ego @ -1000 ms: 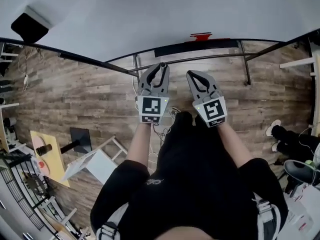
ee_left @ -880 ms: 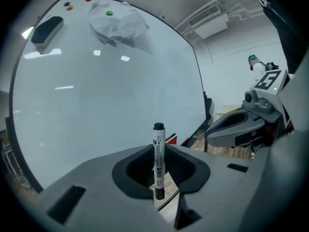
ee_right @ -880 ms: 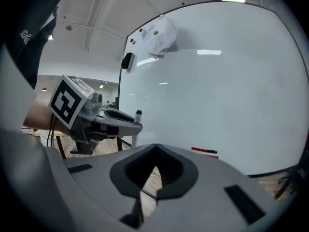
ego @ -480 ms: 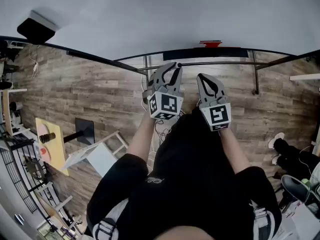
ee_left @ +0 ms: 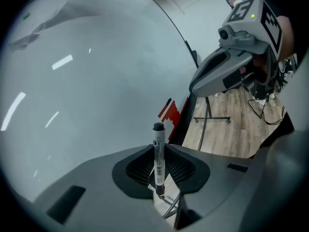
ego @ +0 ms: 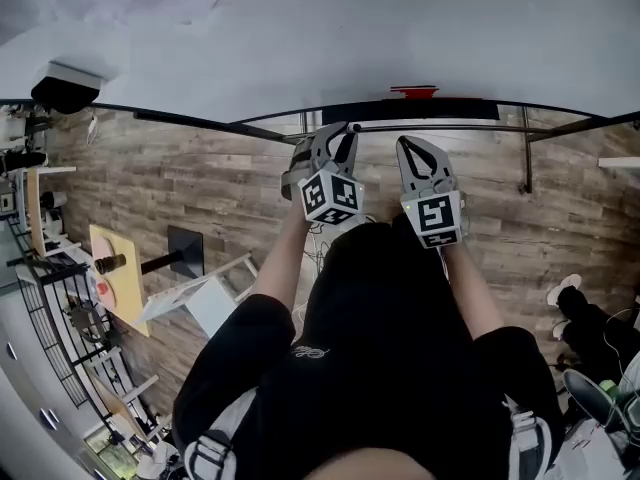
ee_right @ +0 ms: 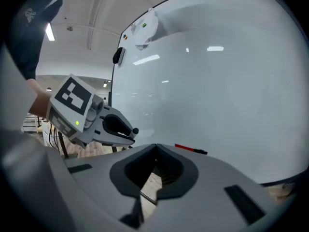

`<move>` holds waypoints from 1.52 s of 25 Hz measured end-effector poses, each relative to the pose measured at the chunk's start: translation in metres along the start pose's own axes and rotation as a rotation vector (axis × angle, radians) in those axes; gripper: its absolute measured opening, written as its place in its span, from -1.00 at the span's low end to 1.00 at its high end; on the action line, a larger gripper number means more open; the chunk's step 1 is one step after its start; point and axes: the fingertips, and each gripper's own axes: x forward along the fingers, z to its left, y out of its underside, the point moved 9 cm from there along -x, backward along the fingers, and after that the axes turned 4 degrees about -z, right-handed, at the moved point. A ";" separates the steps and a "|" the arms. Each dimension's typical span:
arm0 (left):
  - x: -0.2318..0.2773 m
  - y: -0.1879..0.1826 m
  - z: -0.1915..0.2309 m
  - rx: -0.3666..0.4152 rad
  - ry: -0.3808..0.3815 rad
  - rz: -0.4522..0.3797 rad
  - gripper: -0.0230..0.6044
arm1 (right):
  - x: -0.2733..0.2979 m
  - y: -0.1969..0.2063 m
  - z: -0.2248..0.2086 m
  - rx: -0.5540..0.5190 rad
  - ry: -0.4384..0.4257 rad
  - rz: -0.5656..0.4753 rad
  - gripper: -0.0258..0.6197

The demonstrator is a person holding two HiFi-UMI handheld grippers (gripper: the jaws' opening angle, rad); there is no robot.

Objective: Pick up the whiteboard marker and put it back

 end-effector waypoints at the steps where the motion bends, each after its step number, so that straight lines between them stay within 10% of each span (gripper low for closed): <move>1: 0.006 -0.001 -0.001 0.018 -0.002 0.018 -0.71 | 0.002 0.003 -0.005 0.012 -0.005 0.000 -0.91; 21: 0.113 0.022 -0.011 0.243 0.187 0.229 -0.72 | 0.032 0.026 -0.046 0.089 0.069 0.059 -0.91; 38: 0.134 0.028 -0.025 0.268 0.236 0.268 -0.71 | 0.027 0.037 -0.053 0.105 0.073 0.093 -0.91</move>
